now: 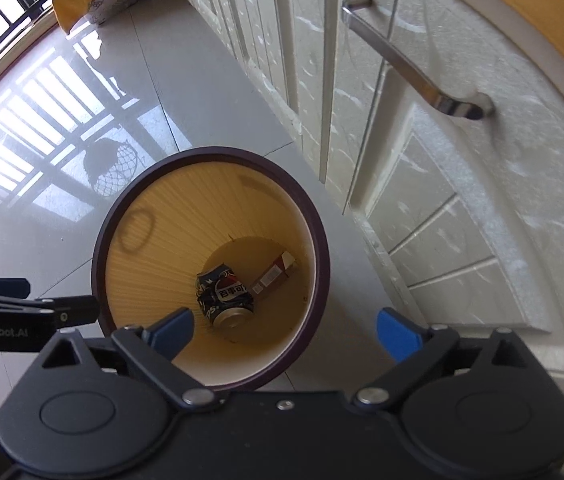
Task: Collect trash
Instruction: 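Open both tools to drop the can and pack into the wastebasket, then raise both tools from the wastebasket back toward the bench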
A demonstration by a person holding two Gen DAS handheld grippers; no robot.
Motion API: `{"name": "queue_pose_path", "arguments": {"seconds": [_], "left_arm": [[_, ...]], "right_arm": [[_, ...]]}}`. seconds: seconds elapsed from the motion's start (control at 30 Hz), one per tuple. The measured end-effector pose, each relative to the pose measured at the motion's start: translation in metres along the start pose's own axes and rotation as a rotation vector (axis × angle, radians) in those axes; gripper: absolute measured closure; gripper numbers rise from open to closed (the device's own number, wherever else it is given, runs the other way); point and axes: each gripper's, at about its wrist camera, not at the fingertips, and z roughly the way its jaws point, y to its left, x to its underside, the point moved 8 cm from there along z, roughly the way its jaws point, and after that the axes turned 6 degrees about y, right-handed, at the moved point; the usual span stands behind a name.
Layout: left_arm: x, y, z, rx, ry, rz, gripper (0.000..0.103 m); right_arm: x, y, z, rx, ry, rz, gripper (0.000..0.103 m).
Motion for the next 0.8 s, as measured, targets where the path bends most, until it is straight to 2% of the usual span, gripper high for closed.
{"name": "queue_pose_path", "arguments": {"seconds": [0.27,0.47,0.8], "left_arm": [[0.018,0.001,-0.025,-0.016,-0.056,0.004,0.000],[0.030,0.001,-0.051,0.000,-0.112,-0.003,0.000],[0.038,-0.002,-0.100,-0.032,-0.259,0.021,0.000]], "right_arm": [[0.010,0.006,-0.036,0.034,-0.082,-0.004,0.000],[0.017,0.010,-0.070,0.062,-0.155,-0.023,0.000],[0.034,0.013,-0.126,0.096,-0.303,-0.036,0.000]]}}
